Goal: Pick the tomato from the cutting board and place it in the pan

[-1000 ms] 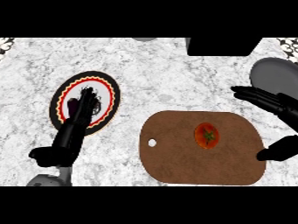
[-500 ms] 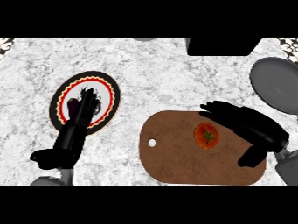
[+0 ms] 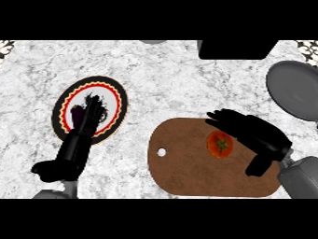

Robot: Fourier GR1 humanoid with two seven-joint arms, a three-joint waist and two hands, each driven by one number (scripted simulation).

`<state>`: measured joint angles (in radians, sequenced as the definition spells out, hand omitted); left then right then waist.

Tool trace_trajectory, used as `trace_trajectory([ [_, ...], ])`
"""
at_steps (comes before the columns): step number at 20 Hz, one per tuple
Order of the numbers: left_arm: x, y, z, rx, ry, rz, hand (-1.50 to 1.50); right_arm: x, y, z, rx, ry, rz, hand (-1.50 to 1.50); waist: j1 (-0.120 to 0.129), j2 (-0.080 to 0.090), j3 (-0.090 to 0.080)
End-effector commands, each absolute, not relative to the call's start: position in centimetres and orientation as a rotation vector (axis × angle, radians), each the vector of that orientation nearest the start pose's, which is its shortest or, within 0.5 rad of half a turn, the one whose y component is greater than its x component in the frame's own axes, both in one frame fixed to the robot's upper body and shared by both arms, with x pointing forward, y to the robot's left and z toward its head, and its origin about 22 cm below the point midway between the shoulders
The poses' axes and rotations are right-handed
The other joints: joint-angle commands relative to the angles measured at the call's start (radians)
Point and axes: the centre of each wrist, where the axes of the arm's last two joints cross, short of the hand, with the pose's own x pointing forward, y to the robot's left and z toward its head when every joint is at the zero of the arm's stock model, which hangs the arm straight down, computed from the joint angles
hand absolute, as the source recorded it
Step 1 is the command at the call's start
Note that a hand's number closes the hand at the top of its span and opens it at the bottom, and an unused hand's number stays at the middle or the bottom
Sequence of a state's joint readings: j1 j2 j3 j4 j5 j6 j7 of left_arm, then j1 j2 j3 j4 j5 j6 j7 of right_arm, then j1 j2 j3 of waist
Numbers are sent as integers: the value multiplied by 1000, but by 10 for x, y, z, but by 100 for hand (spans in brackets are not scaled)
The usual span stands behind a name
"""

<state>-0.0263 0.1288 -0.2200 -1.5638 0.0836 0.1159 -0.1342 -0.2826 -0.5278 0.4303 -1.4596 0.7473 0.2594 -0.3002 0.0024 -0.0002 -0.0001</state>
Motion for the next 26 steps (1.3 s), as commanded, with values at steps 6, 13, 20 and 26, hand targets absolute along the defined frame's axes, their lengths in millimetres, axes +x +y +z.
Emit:
trace_trajectory([
  [6, 262, 195, 4, -70, -1674, -144, 0, 291, -246, 28, -322, -1535, 1602, -150, -3, 0, 0],
  [13, 254, 188, 3, -58, -1716, -133, 0, 293, -223, -5, -323, -1509, 1627, -150, 0, 0, 0],
  [20, 253, 200, 12, -65, -1704, -140, 0, 321, -202, -8, -342, -1374, 1772, 150, 5, 1, 0],
  [26, 251, 203, 5, -52, -1696, -139, 0, 327, -216, -18, -413, -1476, 1832, 150, 3, 1, 0],
])
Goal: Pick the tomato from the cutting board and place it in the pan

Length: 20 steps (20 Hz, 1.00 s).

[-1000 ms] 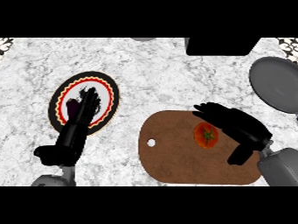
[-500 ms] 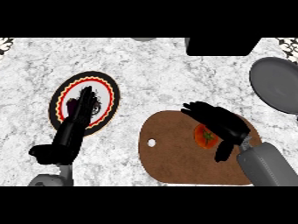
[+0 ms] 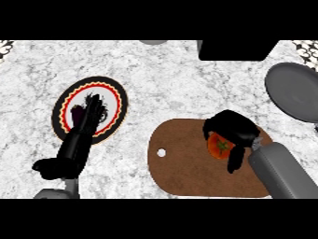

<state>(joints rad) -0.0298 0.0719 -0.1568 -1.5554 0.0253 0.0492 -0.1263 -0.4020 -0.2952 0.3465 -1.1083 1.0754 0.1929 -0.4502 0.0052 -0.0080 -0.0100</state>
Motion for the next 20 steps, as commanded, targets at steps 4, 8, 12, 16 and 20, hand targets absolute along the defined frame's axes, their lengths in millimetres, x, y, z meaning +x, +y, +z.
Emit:
trace_trajectory([
  [4, 254, 204, 6, -61, -1689, -131, 0, 318, -198, -22, -442, -1495, 1810, 150, -3, 8, 10],
  [8, 251, 213, 1, -67, -1697, -134, 0, 323, -227, -18, -496, -1630, 1757, 150, -2, 9, 10],
  [12, 250, 204, 4, -48, -1684, -123, 0, 322, -217, 1, -618, -1650, 1499, 150, -13, 5, 10],
  [16, 247, 208, 9, -46, -1687, -127, 0, 331, -228, -11, -808, -1292, 1084, 150, -20, 5, 9],
  [20, 243, 206, 13, -61, -1692, -128, 0, 348, -199, 19, -1039, -1208, 821, 150, -4, -2, 8],
])
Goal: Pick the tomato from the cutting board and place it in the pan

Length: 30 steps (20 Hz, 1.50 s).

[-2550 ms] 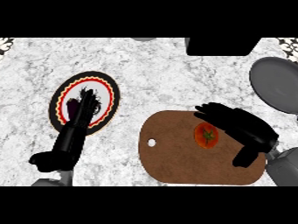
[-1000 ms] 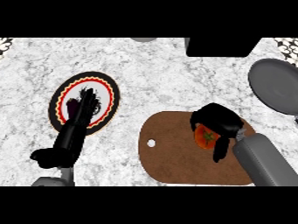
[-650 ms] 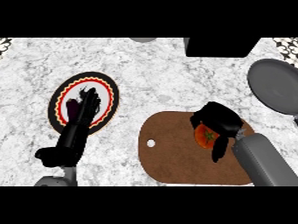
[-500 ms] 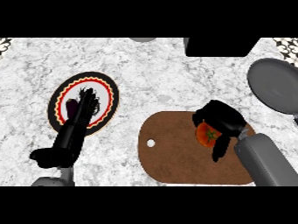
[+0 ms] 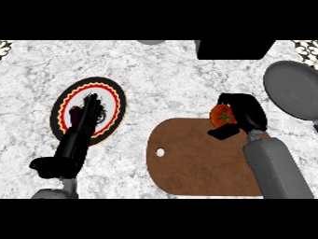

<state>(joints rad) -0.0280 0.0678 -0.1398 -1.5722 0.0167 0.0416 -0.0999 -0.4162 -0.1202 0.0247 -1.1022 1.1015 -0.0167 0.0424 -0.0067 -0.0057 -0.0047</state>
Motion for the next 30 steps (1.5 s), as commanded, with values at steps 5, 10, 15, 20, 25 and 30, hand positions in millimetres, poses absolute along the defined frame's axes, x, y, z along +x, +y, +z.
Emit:
trace_trajectory([
  [5, 244, 212, 21, -65, -1699, -139, 0, 351, -163, 65, -1234, -1327, 617, 150, 9, -2, 4],
  [10, 246, 219, 0, -50, -1705, -109, 0, 346, -175, 81, -1247, -1357, 415, 150, 6, 5, 4],
  [15, 246, 208, 8, -51, -1688, -121, 0, 342, -208, 90, -1189, -1339, 225, 150, 1, 4, 5],
  [20, 238, 183, 20, -83, -1697, -120, 0, 356, -262, 55, -1274, -1329, 99, 150, 15, 8, 6],
  [25, 253, 204, 13, -83, -1701, -128, 0, 364, -330, 41, -1411, -1307, 81, 150, 18, 12, 6],
  [30, 249, 198, 20, -109, -1707, -147, 0, 376, -379, 58, -1632, -1269, 77, 150, 40, 18, 7],
])
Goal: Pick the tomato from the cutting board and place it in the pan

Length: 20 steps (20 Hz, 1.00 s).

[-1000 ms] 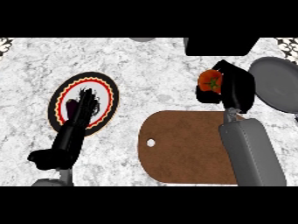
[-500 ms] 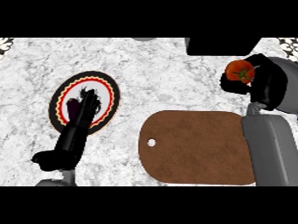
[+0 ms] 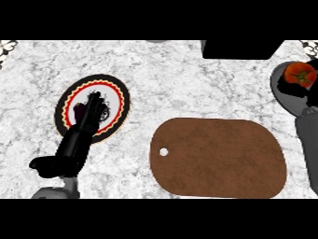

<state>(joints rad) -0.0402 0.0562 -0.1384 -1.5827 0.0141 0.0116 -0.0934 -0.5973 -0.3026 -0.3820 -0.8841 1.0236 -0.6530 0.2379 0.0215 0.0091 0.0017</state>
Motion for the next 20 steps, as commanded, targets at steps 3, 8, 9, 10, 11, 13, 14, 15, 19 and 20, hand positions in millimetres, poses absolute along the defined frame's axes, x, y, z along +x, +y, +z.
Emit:
trace_trajectory([
  [3, 253, 196, 7, -75, -1710, -130, 0, 372, -400, 52, -1610, -1310, -50, 150, 10, 6, 2],
  [8, 250, 183, 10, -109, -1717, -151, 0, 366, -427, 47, -1620, -1313, -77, 150, 28, 13, 4],
  [9, 249, 204, 10, -108, -1712, -170, 0, 371, -428, 53, -1612, -1301, -88, 150, 39, 15, 4],
  [10, 247, 187, 12, -125, -1706, -167, 0, 363, -447, 62, -1613, -1311, -78, 150, 32, 14, 5],
  [11, 254, 186, 23, -101, -1731, -171, 0, 362, -456, 69, -1608, -1305, -82, 150, 31, 14, 5],
  [13, 259, 187, 20, -123, -1727, -189, 0, 359, -450, 53, -1612, -1324, -69, 150, 38, 20, 6],
  [14, 253, 183, 16, -132, -1731, -186, 0, 356, -459, 53, -1440, -1157, -47, 150, 47, 22, 4],
  [15, 252, 188, 16, -129, -1725, -193, 0, 356, -454, 44, -1397, -1080, -35, -150, 61, 25, 4],
  [19, 252, 186, 13, -131, -1722, -188, 0, 352, -458, 39, -1215, -1014, 138, -150, 72, 31, 6],
  [20, 253, 177, 16, -135, -1727, -178, 0, 360, -453, 46, -1133, -1055, 113, -150, 71, 30, 8],
])
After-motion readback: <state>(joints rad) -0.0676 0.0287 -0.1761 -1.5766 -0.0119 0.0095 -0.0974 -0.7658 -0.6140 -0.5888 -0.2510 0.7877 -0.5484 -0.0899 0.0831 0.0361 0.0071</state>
